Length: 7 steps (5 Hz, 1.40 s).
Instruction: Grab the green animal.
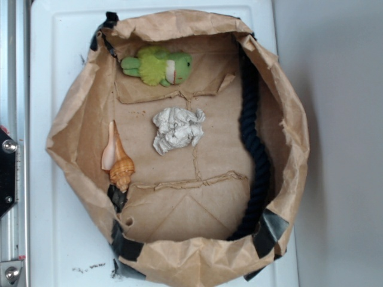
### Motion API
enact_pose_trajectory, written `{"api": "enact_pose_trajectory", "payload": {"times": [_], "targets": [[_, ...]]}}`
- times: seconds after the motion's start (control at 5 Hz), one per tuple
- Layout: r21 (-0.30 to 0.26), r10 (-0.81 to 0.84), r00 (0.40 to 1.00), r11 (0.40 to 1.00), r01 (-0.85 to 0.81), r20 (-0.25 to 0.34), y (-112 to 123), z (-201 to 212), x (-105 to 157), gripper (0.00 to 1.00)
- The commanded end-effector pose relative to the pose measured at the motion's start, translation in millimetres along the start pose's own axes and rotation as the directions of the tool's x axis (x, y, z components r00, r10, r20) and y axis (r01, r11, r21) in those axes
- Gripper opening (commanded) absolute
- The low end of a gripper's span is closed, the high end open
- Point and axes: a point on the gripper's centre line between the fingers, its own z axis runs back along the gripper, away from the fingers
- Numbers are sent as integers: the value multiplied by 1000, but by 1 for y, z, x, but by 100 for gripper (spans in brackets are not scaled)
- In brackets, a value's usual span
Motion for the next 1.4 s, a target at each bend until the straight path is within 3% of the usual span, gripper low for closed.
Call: {"api": "enact_pose_trajectory", "payload": {"times": [0.0,0.2,0.8,1.0,1.2], "targets": [[0,0,1000,1000,0,0,0,0,0,100],[29,33,999,999,-33,-18,3,-5,31,100],[29,33,999,999,-33,-18,3,-5,31,100],[10,5,998,1000,-6,57,8,1,22,100],[28,6,997,1000,-8,82,9,-5,38,100]]}}
